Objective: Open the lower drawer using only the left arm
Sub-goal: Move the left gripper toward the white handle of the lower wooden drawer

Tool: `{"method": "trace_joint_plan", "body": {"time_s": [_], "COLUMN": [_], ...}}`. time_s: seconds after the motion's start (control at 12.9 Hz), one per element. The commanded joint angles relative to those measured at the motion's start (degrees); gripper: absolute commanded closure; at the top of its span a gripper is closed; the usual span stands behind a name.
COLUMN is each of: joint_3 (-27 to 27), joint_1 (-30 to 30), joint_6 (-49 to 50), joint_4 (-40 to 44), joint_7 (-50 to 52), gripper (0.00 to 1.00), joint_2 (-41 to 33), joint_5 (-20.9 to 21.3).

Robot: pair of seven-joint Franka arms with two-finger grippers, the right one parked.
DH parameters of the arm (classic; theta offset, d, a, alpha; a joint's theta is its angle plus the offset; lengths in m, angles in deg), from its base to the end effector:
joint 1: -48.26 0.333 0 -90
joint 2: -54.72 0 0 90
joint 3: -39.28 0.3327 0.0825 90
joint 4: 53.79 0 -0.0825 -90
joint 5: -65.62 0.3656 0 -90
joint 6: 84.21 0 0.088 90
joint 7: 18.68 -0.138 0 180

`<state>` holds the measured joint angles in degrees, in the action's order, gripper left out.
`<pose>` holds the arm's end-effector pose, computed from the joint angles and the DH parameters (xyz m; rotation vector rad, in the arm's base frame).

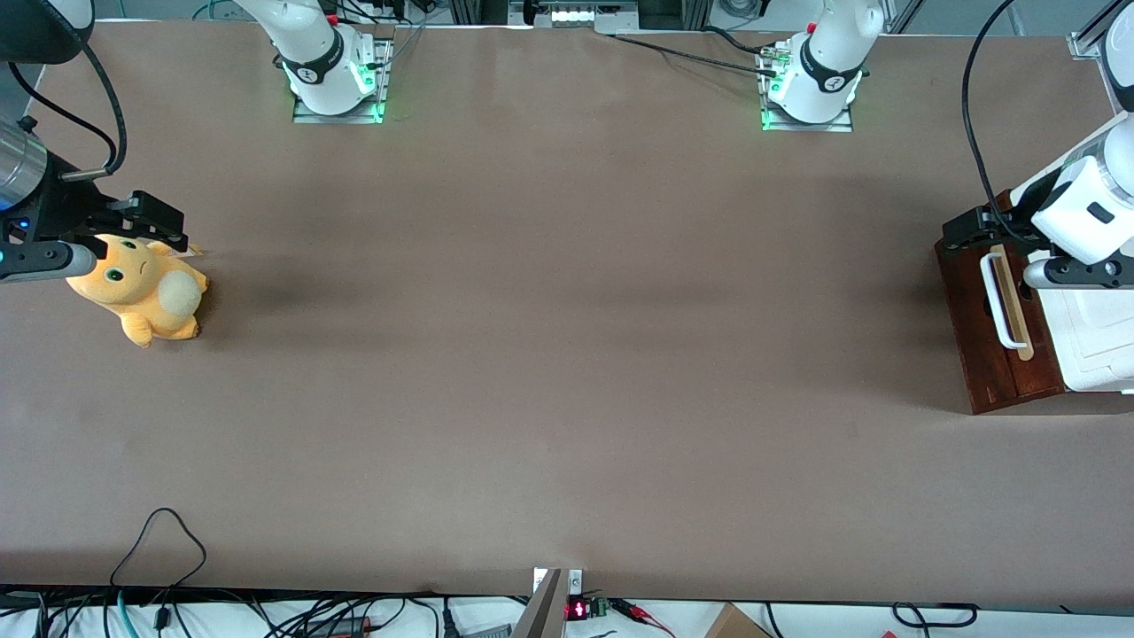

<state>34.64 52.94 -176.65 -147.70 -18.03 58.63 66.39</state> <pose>0.5530 0.0035 0.5458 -3.1297 -0.0169 0.1466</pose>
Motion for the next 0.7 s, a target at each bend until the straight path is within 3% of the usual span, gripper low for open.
{"method": "trace_joint_plan", "body": {"time_s": [0.0, 0.31, 0.62], "joint_3": [-0.72, -5.37, -13.19], "joint_1": [-0.01, -0.37, -0.37], "joint_6": [0.86, 4.36, 12.79], "joint_4": [0.58, -0.13, -4.59], "joint_7": [-1.62, 3.1, 18.11], "gripper": [0.0, 0.03, 0.05], "joint_2": [-0.58, 0.04, 3.2], "joint_5": [5.25, 20.74, 39.79]}}
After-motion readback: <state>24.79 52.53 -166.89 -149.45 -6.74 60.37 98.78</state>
